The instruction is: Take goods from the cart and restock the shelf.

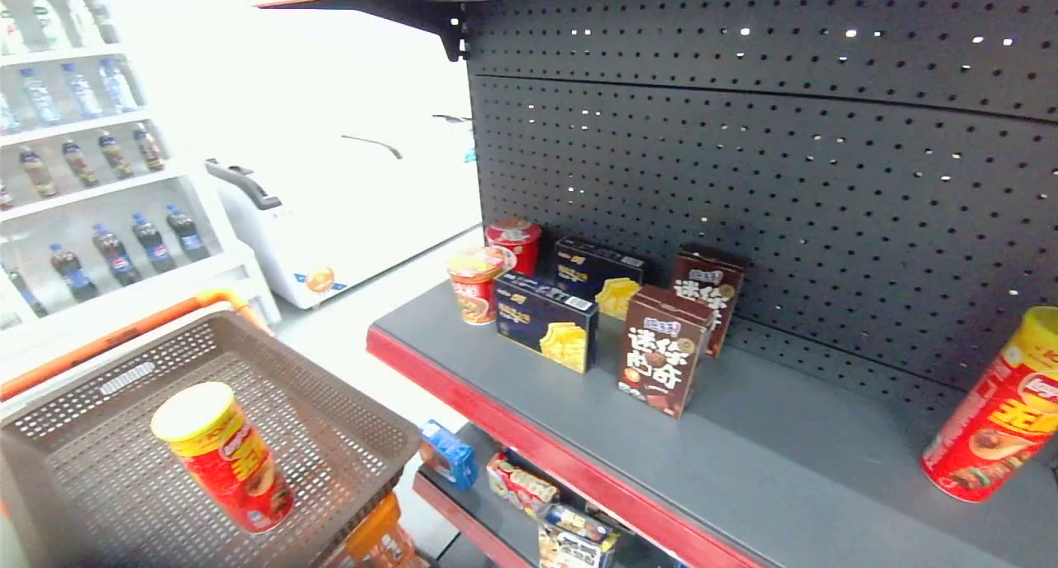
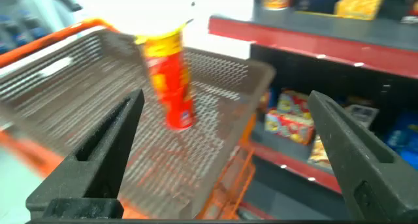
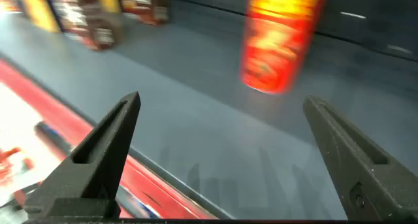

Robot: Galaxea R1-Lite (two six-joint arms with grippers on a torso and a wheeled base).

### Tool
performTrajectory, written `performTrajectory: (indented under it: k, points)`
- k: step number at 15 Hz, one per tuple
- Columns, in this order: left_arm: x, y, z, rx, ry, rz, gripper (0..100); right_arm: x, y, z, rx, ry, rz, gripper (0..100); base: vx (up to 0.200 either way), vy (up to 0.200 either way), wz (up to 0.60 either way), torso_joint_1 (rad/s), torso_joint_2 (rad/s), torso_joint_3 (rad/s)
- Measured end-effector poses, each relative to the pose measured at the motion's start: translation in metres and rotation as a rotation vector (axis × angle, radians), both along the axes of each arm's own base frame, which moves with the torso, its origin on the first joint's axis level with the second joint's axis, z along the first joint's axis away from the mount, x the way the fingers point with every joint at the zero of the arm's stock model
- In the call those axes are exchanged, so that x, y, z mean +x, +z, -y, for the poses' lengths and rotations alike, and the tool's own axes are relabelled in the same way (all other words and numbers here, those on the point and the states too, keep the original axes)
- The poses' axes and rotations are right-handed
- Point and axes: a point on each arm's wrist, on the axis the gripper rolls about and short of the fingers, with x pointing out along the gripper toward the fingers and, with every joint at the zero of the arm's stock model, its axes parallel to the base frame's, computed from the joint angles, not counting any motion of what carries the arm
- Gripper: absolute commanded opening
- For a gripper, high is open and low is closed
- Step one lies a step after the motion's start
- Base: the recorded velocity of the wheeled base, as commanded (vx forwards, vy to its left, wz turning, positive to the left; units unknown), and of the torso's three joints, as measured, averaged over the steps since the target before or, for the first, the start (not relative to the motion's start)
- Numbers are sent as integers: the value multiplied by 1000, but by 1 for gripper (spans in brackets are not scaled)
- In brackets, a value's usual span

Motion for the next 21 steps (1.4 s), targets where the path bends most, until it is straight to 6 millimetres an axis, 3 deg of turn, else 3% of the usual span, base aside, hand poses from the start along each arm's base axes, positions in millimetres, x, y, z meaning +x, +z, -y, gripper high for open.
performTrajectory:
  k: [4, 9, 11, 14, 17, 21]
  points:
    - [0, 0, 0, 0, -2, 0, 100, 0, 0, 0, 1, 0, 0, 100, 0, 0, 600, 2, 1, 1]
    - [0, 0, 0, 8, 0, 0, 100, 0, 0, 0, 2, 0, 0, 100, 0, 0, 0, 0, 0, 0]
    - [-6, 23, 0, 56, 12, 59, 100, 0, 0, 0, 2, 0, -2, 100, 0, 0, 0, 0, 0, 0]
    - [-6, 82, -1, 71, 69, 28, 100, 0, 0, 0, 2, 0, -2, 100, 0, 0, 0, 0, 0, 0]
    - [37, 115, -2, 57, 95, -207, 100, 0, 0, 0, 2, 0, -1, 100, 0, 0, 0, 0, 0, 0]
    - [123, 120, -2, 36, -14, -411, 100, 0, 0, 0, 2, 0, -1, 100, 0, 0, 0, 0, 0, 0]
